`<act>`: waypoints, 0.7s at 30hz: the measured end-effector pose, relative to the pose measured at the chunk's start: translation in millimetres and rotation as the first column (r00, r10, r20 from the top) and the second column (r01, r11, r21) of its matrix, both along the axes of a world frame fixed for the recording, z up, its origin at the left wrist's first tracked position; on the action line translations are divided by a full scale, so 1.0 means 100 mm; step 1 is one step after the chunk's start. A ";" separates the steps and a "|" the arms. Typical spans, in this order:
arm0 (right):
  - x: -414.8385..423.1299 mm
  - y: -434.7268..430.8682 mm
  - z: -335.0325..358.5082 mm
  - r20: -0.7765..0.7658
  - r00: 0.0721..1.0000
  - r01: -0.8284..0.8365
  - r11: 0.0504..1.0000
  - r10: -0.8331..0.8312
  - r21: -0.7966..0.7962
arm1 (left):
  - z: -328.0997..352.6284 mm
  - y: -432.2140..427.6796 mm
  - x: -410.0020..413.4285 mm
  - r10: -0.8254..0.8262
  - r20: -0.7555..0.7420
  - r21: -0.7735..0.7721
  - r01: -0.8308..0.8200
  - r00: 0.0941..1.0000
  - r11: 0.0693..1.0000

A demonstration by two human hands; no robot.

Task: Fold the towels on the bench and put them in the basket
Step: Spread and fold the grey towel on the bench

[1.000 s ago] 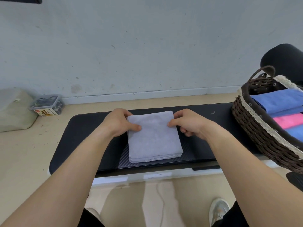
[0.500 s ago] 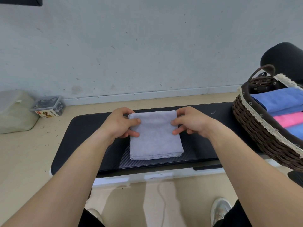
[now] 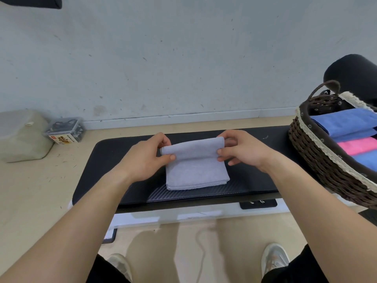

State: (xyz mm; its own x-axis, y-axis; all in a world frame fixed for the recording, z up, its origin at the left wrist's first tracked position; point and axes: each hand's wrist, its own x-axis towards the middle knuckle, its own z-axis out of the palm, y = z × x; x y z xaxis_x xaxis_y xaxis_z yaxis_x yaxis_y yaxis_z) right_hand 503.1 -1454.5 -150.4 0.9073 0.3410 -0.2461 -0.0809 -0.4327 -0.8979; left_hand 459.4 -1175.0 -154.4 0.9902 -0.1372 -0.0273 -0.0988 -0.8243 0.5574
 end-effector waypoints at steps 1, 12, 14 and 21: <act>-0.02 -0.01 -0.01 0.015 1.000 -0.004 1.000 0.004 0.014 | -0.01 0.02 -0.03 -0.019 0.013 0.039 0.019 1.000 0.999; -0.21 -0.15 -0.18 0.136 0.989 -0.065 0.996 0.057 0.055 | -0.11 -0.08 -0.32 -0.110 0.187 0.208 0.070 0.976 0.976; -0.24 -0.16 -0.19 0.142 0.987 -0.077 0.996 0.070 0.042 | -0.15 -0.11 -0.35 -0.154 0.197 0.273 0.097 0.968 0.957; -0.28 -0.17 -0.23 0.052 0.998 -0.028 0.987 0.020 0.160 | -0.30 -0.21 -0.40 -0.196 0.238 0.347 0.105 0.951 0.932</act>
State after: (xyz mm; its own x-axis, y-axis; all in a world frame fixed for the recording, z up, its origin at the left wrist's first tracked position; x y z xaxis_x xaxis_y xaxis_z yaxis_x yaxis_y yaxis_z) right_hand 475.2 -1471.1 -173.4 0.9082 0.3941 -0.1412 -0.0259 -0.2837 -0.9585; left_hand 419.0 -1195.6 -184.0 0.9354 -0.3136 0.1631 -0.3422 -0.9190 0.1958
